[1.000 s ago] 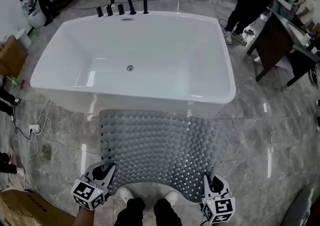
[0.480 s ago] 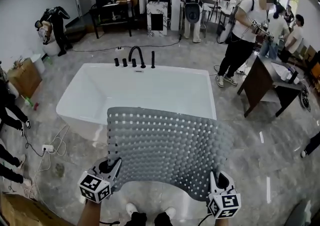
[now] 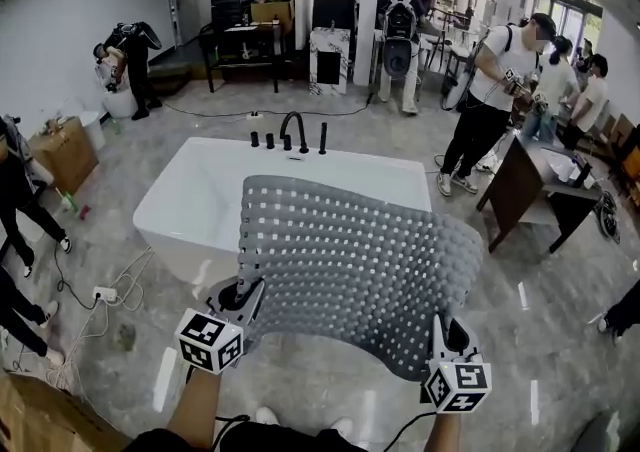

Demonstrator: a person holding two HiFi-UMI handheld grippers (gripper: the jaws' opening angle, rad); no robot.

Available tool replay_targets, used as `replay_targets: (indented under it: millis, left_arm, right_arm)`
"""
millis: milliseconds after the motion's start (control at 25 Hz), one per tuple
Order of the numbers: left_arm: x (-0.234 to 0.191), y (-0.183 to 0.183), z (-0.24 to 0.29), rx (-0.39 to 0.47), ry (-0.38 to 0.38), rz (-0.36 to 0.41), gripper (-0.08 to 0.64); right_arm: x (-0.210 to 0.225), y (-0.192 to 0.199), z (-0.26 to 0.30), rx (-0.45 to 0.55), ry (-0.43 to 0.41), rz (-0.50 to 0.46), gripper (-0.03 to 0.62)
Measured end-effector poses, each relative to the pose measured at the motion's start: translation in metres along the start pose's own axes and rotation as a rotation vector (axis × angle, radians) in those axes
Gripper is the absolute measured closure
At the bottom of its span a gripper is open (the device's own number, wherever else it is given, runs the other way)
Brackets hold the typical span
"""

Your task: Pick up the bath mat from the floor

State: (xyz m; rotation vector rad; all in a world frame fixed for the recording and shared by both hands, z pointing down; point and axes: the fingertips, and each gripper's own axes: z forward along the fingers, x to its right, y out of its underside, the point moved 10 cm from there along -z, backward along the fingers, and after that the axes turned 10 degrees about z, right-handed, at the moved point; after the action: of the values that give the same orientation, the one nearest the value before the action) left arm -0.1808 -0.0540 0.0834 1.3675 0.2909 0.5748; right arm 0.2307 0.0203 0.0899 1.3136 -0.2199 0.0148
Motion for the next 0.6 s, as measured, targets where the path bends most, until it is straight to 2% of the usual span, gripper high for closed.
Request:
replay_targets:
  millis: [600]
  left_arm:
    - [-0.011, 0.007, -0.008, 0.022, -0.004, 0.001, 0.522]
  right_arm:
    - [-0.023, -0.003, 0.009, 0.003, -0.01, -0.038, 0.529]
